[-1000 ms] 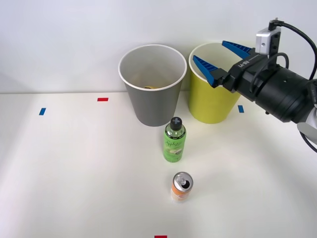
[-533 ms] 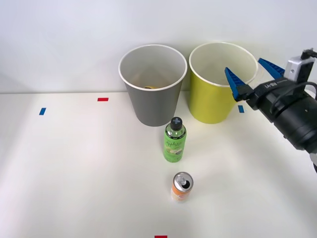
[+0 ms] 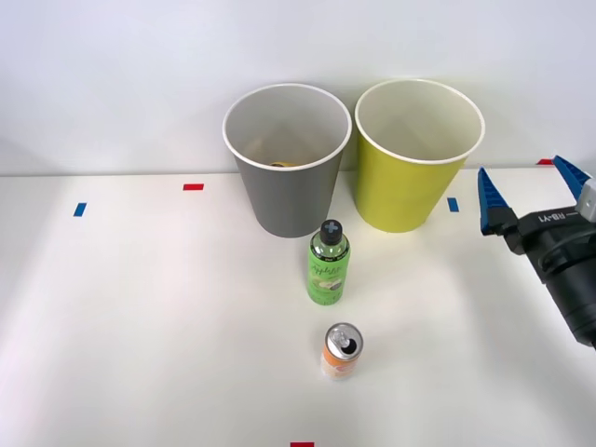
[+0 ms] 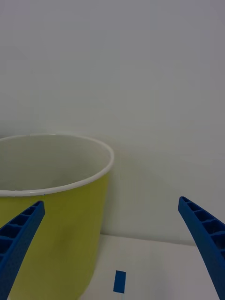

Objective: Put cans in the gray bin, plastic bottles in the light green bin

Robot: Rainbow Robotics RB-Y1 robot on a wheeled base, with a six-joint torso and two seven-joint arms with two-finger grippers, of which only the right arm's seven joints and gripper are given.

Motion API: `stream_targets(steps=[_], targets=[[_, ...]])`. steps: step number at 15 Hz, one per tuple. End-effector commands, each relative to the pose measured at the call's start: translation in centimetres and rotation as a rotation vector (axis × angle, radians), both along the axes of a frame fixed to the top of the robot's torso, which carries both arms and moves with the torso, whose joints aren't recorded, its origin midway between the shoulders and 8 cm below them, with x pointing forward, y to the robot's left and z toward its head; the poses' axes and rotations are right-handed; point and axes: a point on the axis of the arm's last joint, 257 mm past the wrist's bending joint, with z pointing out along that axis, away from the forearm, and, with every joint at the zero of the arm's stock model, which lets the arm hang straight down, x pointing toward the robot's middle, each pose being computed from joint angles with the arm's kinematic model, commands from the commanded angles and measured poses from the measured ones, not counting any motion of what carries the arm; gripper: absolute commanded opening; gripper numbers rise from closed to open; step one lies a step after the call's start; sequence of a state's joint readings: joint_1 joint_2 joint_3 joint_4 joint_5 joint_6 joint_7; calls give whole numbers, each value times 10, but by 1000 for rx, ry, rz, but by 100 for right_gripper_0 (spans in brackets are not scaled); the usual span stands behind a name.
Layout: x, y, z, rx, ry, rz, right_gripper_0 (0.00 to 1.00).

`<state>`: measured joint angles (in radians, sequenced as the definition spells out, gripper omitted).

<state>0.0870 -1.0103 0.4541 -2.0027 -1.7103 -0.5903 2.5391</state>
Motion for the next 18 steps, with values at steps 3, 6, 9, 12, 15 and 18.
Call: stream_targets(steps=[3,6,9,12,15,18], targets=[[-25,-15,-22,54,-38,-128,98],[-37,-20,-32,29,-38,-161,98],[-46,-19,-39,36,-39,-188,98],[-52,-26,-45,-7,-32,-215,98],[-54,-31,-50,-73,-17,-236,98],[-56,-31,-54,-52,-9,-254,98]])
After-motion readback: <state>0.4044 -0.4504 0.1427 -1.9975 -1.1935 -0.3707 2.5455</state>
